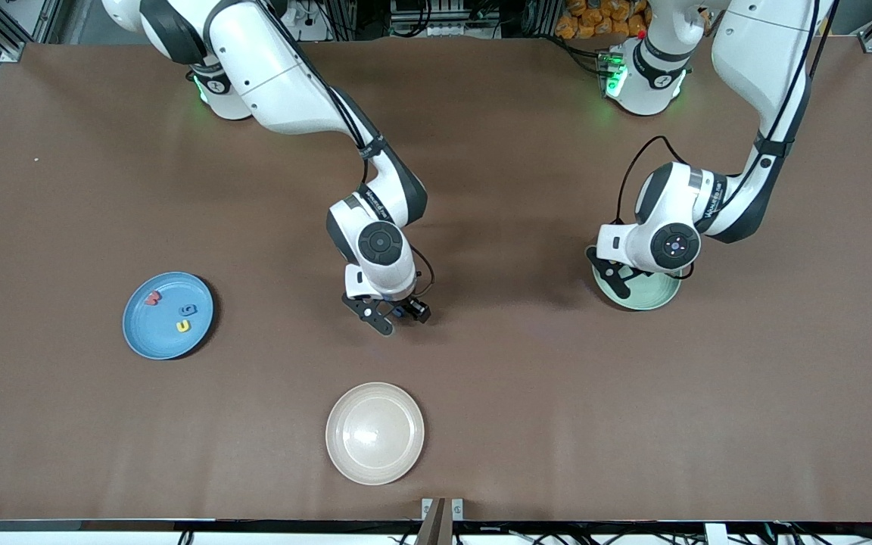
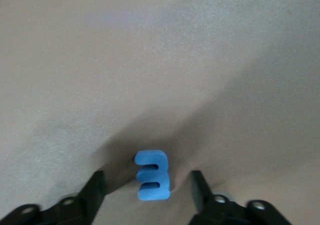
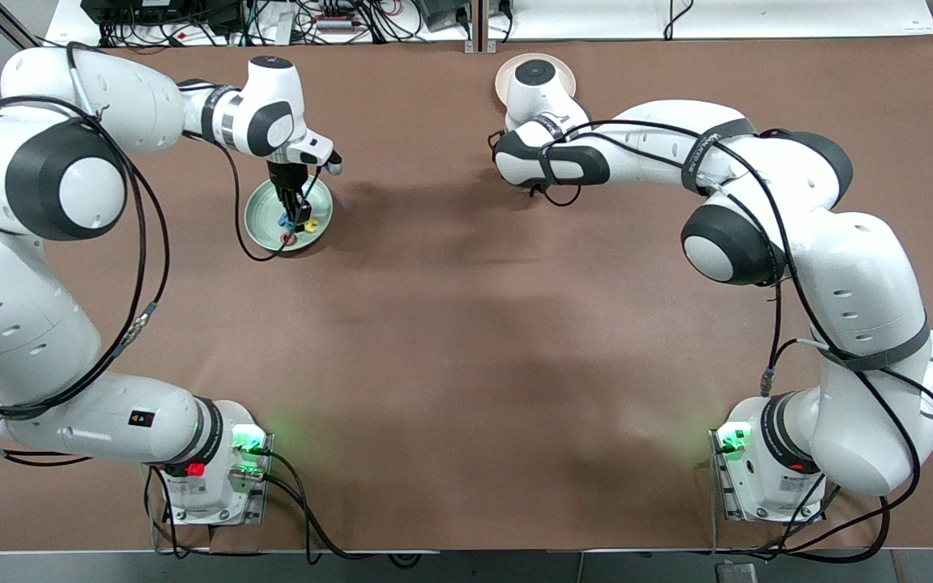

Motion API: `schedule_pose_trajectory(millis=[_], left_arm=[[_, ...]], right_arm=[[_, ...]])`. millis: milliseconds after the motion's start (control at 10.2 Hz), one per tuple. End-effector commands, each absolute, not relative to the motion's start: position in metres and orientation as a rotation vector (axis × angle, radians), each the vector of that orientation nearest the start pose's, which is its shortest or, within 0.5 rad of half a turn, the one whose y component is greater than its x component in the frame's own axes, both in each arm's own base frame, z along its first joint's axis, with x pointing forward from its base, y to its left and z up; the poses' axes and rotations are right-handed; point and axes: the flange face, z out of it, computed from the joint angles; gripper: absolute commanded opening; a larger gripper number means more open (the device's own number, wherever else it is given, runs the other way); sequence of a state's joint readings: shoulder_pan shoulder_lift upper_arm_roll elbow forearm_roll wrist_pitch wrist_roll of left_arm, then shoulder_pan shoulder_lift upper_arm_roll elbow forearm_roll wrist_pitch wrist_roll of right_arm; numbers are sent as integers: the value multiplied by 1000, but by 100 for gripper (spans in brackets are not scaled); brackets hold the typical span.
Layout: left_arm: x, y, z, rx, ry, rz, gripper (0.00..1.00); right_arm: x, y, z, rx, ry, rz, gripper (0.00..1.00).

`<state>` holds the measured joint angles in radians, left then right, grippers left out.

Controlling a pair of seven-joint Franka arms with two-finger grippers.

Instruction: Sort upper and lower case letters into plates

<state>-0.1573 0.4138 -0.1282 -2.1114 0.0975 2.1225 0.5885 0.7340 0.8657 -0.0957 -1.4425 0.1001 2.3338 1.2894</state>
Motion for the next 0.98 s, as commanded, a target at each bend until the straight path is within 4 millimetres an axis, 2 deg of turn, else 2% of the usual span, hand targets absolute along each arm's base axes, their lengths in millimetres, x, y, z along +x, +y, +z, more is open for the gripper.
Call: schedule_pose_trajectory(millis=[0,98,196,294,392,490,588,686,784,882], left_arm=[[509,-150,190,-2806,1390,614,37],[508,-154,190,-2819,1356,614,44],[508,-159,190,-2834,1303,611,57],[507,-164,193,-2854,1241,610,72],[507,-172,199,-2867,1199,601,78],[513,-174,211,-2885,1139,579,90],[523,-176,227,-2903,1051,581,92],[535,-178,246,-2937,923,580,100],[545,-175,259,-2973,805,574,100],[554,-173,278,-2988,764,554,100]], right_arm=[[572,446,171,-2931,1052,-20,0],[573,444,173,-2929,1057,-20,0],[575,443,178,-2930,1053,-21,0],[580,439,190,-2919,1050,-31,0],[589,430,203,-2913,1062,-36,0],[601,414,227,-2898,1094,-46,0],[619,387,252,-2896,1113,-49,0],[638,355,272,-2896,1089,-55,0],[656,319,294,-2883,1090,-78,0],[669,272,309,-2928,1051,-28,0]])
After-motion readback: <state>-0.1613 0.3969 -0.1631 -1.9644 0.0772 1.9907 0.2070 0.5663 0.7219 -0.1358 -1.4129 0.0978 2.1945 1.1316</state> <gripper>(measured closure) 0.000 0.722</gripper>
